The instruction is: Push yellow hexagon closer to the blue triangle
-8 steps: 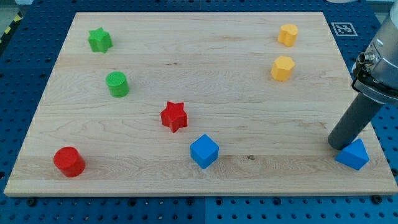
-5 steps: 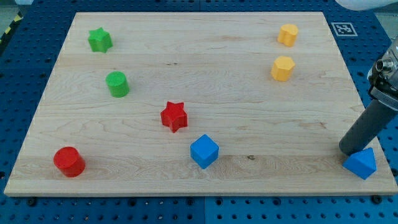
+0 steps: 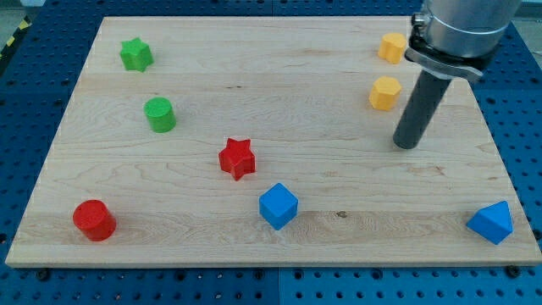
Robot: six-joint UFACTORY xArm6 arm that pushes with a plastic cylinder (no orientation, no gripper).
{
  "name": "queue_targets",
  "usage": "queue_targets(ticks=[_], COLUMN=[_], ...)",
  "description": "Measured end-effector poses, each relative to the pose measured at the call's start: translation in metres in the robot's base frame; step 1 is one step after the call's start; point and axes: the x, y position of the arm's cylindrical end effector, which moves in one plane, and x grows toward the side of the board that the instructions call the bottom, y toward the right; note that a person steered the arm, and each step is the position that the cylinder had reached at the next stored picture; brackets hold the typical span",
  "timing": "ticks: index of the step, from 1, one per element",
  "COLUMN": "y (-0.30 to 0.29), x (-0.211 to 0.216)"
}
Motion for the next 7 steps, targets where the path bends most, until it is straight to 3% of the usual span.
queue_targets(ticks=[1, 5, 7], y=[-0.035, -0.031, -0.102], x=[-0.011, -0.031, -0.061])
